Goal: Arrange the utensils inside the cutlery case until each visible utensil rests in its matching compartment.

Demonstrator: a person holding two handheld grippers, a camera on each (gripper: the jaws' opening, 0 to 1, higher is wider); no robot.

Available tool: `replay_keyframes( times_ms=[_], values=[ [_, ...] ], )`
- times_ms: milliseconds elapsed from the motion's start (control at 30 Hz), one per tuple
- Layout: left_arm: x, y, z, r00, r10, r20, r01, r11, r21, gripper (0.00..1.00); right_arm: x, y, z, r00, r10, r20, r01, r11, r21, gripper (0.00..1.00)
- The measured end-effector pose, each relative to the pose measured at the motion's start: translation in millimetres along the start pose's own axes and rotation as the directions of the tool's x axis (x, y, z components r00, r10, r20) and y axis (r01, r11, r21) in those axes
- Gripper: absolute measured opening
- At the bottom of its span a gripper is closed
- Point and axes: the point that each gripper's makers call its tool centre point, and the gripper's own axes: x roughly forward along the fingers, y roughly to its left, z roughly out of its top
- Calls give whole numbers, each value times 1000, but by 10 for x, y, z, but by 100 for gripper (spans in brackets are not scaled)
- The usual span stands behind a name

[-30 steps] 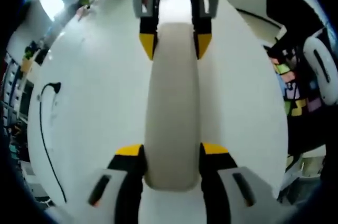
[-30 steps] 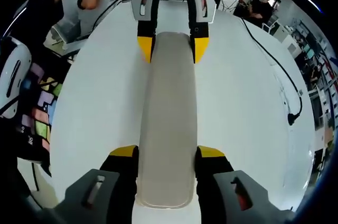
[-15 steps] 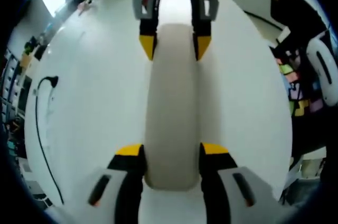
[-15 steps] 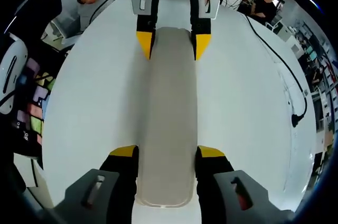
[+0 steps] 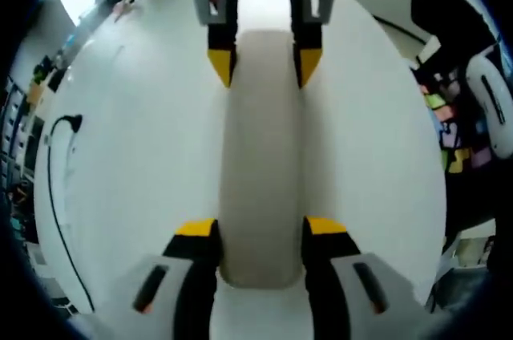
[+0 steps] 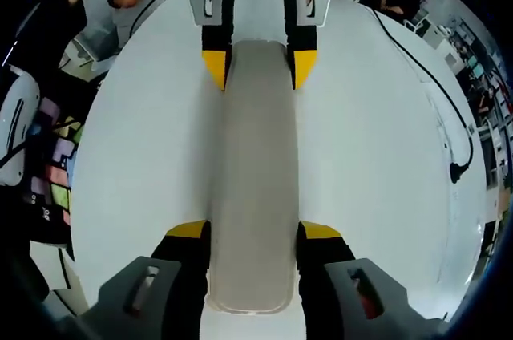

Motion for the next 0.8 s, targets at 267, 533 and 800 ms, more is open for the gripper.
replay_keyframes(
  times_ms=[267, 533, 800],
  values=[
    [9, -23, -13, 1000, -6, -21, 5, 1000, -24, 43, 14, 3, 19, 999, 15, -46, -16, 999, -27, 44],
    [15, -33, -20, 1000, -18, -2, 18, 1000, -23, 44, 10, 15, 12, 1000, 15, -3, -15, 999, -42, 45],
    [12, -48, -28, 1000, -17, 16, 17, 1000, -19, 45, -10, -116, 28, 996, -69, 57, 70, 997, -27, 62]
  ],
)
